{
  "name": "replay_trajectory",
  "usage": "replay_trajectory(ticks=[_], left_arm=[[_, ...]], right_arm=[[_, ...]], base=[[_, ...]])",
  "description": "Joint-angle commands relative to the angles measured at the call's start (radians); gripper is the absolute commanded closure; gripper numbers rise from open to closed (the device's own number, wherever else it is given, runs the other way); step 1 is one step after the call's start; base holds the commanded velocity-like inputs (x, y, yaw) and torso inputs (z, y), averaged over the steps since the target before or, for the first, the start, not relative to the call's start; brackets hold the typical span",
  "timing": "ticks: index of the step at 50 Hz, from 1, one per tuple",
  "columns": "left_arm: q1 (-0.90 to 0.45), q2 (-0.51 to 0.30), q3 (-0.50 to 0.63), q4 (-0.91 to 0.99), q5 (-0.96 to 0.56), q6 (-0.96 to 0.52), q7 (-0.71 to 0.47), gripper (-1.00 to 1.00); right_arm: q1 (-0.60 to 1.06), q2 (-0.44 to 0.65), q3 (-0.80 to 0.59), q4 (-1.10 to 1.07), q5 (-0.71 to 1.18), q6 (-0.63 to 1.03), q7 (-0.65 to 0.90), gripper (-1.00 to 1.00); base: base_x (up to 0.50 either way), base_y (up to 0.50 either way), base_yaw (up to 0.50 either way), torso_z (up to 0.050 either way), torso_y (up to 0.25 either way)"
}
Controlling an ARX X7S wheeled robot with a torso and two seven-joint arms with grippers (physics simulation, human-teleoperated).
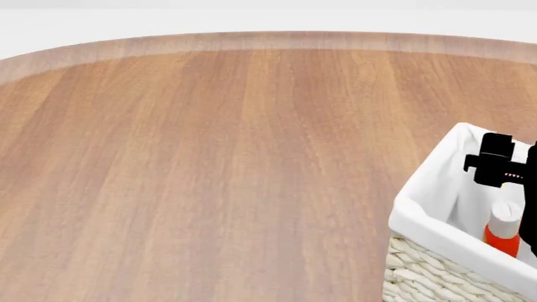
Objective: Pick up the ketchup, and put it in the basket.
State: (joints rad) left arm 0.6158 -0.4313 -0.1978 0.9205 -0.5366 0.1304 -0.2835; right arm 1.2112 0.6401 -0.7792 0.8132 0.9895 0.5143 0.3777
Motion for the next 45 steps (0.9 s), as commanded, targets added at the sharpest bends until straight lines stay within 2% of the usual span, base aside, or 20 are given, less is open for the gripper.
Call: replay_trajectory(ticks=[1, 22, 45], left_arm=[[0.005, -0.003, -0.002, 0.003, -0.002, 0.007, 0.0, -1.0], [0.007, -0.008, -0.003, 0.006, -0.004, 0.009, -0.006, -1.0], [0.01, -0.011, 0.001, 0.008, -0.002, 0.014, -0.011, -1.0]], right_arm=[[-0.007, 0.016, 0.042, -0.03, -0.01, -0.061, 0.071, -1.0], [-0.013, 0.037, 0.067, -0.108, -0.033, -0.165, 0.081, -1.0], [-0.044, 0.068, 0.12, -0.234, -0.078, -0.372, 0.093, -1.0]], base=[[0.0, 0.0, 0.0, 0.0, 0.0], [0.0, 0.0, 0.0, 0.0, 0.0], [0.0, 0.0, 0.0, 0.0, 0.0]])
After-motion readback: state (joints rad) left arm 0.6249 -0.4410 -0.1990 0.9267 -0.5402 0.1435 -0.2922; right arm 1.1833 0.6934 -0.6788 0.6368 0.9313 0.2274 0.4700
